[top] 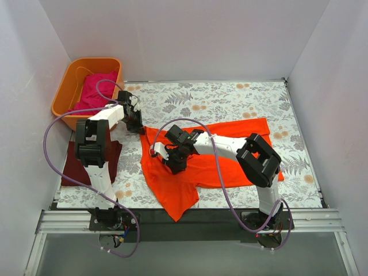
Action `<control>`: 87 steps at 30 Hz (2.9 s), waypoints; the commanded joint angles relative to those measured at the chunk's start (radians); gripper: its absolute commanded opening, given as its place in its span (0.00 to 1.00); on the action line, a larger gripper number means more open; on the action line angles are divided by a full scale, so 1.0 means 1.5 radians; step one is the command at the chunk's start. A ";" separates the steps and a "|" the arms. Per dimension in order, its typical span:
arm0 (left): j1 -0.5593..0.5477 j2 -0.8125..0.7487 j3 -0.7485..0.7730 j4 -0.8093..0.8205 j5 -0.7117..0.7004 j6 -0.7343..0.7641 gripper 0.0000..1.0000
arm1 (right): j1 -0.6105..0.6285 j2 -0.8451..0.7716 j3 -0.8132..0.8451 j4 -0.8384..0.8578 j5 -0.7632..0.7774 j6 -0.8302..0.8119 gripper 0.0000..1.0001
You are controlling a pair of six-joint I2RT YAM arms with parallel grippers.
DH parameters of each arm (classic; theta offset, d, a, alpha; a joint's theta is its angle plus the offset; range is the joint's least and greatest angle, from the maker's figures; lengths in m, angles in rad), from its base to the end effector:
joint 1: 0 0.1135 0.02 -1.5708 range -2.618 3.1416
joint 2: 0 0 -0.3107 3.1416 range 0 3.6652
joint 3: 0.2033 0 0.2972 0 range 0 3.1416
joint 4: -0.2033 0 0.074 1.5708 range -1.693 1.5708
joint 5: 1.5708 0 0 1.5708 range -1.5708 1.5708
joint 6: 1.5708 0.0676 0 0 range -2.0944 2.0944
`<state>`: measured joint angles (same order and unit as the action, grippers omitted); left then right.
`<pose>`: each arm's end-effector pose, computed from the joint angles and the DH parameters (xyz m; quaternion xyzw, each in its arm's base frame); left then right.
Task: Fold and stack the t-shirts
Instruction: Fold the tshirt
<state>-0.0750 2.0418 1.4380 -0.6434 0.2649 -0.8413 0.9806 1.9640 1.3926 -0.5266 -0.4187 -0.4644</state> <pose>0.4763 -0.0535 0.1425 -0.3460 0.9153 -0.1875 0.0856 0.2433 0.4126 0.1727 -0.6653 0.6812 0.2538 0.1699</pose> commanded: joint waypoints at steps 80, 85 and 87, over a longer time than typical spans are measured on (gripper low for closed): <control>-0.098 -0.073 0.042 -0.063 0.010 0.058 0.19 | -0.638 -0.017 0.129 -0.125 0.225 -0.195 0.65; -0.099 -0.027 0.026 -0.064 -0.091 0.044 0.19 | -0.640 0.000 0.126 -0.138 0.233 -0.205 0.65; -0.085 -0.005 0.045 -0.064 -0.105 0.046 0.18 | -0.641 0.005 0.124 -0.138 0.236 -0.209 0.65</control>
<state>-0.2348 2.0167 1.4776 -0.7467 0.2081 -0.7574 0.0254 1.9564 1.5864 -0.7136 -0.0734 -0.7544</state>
